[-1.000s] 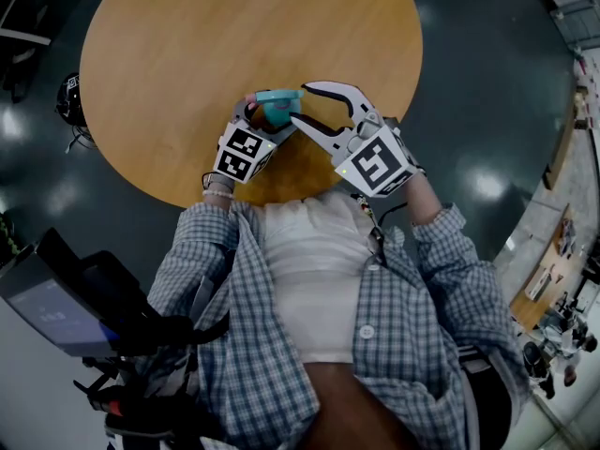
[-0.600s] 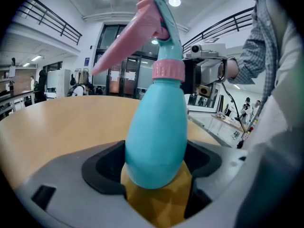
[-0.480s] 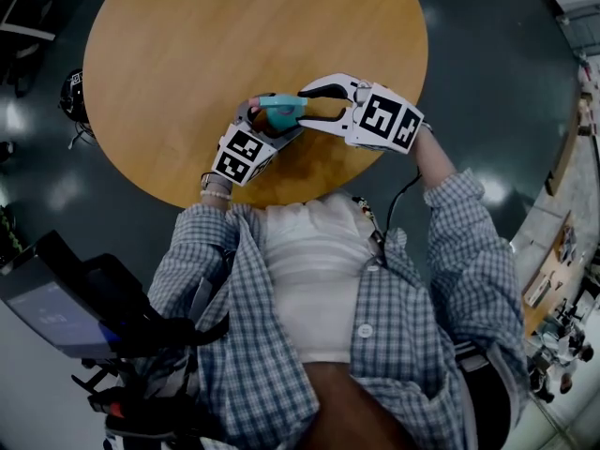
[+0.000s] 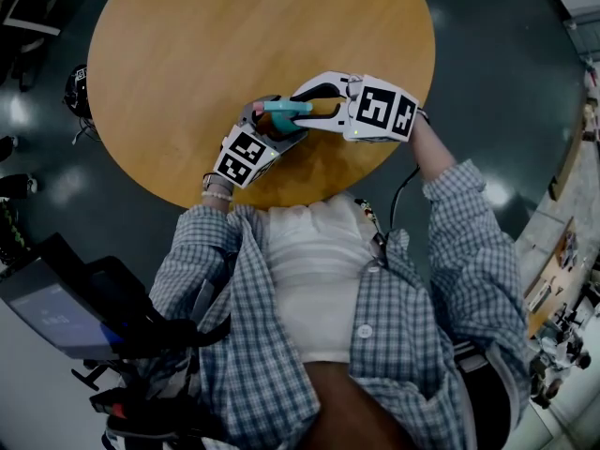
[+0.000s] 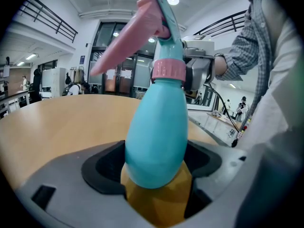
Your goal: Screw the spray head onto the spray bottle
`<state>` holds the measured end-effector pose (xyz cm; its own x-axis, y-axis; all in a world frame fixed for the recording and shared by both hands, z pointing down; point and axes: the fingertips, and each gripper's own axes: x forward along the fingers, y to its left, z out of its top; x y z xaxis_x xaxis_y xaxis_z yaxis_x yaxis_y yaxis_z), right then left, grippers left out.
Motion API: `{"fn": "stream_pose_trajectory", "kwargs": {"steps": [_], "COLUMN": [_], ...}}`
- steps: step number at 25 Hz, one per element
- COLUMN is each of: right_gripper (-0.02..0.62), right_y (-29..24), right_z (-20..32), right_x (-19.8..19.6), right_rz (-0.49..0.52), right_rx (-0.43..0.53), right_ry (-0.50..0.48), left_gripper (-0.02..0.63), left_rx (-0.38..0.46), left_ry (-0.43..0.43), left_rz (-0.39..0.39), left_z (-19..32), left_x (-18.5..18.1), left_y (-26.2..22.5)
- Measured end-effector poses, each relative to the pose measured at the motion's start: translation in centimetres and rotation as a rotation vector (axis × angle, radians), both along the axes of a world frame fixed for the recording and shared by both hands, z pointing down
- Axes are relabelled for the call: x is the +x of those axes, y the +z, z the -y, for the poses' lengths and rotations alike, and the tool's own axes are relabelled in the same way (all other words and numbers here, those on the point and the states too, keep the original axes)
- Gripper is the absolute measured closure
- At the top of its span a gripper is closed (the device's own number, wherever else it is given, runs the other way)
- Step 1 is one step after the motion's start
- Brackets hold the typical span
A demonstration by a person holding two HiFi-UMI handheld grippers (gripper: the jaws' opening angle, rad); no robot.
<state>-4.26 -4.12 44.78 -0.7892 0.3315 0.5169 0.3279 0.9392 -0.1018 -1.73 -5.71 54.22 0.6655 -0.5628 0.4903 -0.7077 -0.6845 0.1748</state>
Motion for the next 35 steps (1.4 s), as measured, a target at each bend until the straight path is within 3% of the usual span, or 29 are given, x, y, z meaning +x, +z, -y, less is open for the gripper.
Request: {"fn": "stream_pose_trajectory", "kwargs": {"steps": [5, 9, 16, 19, 21, 24, 28, 35], "right_gripper": [0.474, 0.474, 0.474, 0.474, 0.474, 0.474, 0.455, 0.433], "right_y": [-0.2, -0.3, -0.2, -0.1, -0.1, 0.0, 0.2, -0.4], "right_z": [-0.2, 0.0, 0.7, 0.7, 0.8, 0.9, 0.8, -0.2], "right_x": [-0.2, -0.1, 0.3, 0.3, 0.2, 0.3, 0.8, 1.8], "right_rz": [0.039, 0.09, 0.136, 0.112, 0.105, 0.115, 0.101, 0.045], "right_rx": [0.092, 0.147, 0.124, 0.157, 0.172, 0.134, 0.098, 0.03], "right_ry": [0.112, 0.341, 0.806, 0.923, 0.952, 0.922, 0.768, 0.295], "left_gripper": [0.222, 0.222, 0.222, 0.222, 0.222, 0.222, 0.222, 0.222], "left_rx": [0.004, 0.011, 0.021, 0.019, 0.02, 0.017, 0.029, 0.017], "left_ry": [-0.007, -0.029, -0.09, -0.113, -0.12, -0.113, -0.11, -0.042], "left_rz": [-0.002, 0.0, -0.001, 0.002, -0.001, 0.0, -0.009, -0.007], "left_z": [0.0, 0.1, 0.5, 0.5, 0.6, 0.6, 0.9, 0.3], "left_x": [-0.1, -0.2, -0.3, -0.3, -0.3, -0.3, -0.1, 0.2], "left_y": [-0.1, -0.1, 0.2, 0.3, 0.3, 0.3, -0.3, -0.1]}}
